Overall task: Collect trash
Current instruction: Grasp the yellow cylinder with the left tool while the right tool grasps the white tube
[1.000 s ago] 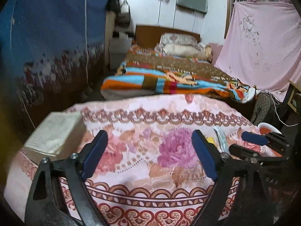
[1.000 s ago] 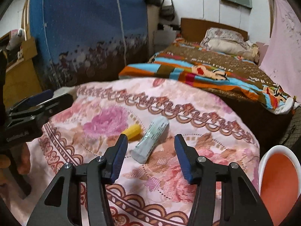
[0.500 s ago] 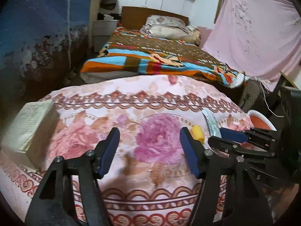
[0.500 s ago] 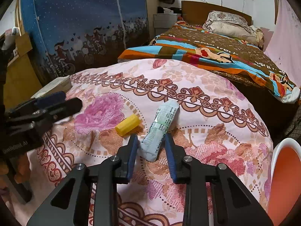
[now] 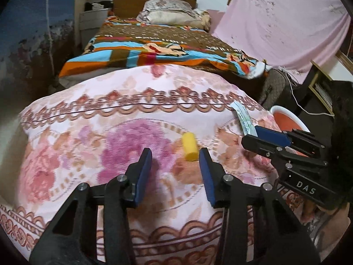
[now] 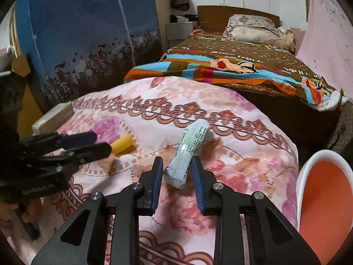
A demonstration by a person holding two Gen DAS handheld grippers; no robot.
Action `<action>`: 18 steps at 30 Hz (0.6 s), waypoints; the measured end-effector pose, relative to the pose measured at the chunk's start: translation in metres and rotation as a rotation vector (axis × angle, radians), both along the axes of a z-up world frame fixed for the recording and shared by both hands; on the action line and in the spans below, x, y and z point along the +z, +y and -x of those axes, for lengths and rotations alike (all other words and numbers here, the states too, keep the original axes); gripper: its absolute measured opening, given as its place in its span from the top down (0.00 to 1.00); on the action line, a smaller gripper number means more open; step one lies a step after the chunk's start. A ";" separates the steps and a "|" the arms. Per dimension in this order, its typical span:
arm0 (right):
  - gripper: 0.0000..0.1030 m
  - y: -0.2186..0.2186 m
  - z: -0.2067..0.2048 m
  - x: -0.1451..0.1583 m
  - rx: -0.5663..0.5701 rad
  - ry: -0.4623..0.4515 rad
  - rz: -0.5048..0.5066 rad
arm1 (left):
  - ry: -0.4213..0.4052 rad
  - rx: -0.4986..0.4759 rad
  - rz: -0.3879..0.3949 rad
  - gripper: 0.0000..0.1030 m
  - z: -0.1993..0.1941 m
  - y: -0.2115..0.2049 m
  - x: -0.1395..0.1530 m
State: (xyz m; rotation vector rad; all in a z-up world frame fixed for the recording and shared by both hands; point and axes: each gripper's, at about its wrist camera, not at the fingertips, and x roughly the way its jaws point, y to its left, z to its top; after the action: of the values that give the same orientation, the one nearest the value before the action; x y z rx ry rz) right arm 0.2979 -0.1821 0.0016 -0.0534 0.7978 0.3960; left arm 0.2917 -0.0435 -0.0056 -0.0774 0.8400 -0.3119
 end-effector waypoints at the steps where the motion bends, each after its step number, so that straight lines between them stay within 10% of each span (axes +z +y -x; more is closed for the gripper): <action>1: 0.77 -0.002 0.000 0.000 -0.004 0.000 -0.008 | 0.003 -0.009 -0.004 0.74 -0.001 -0.004 0.000; 9: 0.77 -0.003 0.003 0.000 -0.016 -0.010 -0.003 | 0.038 0.000 -0.041 1.00 -0.012 -0.021 -0.003; 18: 0.77 -0.005 0.006 0.002 -0.012 -0.028 -0.023 | -0.001 0.021 -0.059 1.00 -0.005 -0.025 0.002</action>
State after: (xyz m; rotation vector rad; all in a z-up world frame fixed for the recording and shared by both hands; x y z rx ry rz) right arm 0.2918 -0.1875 0.0032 -0.0328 0.7654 0.3920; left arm 0.2966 -0.0685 -0.0035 -0.0310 0.8460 -0.2675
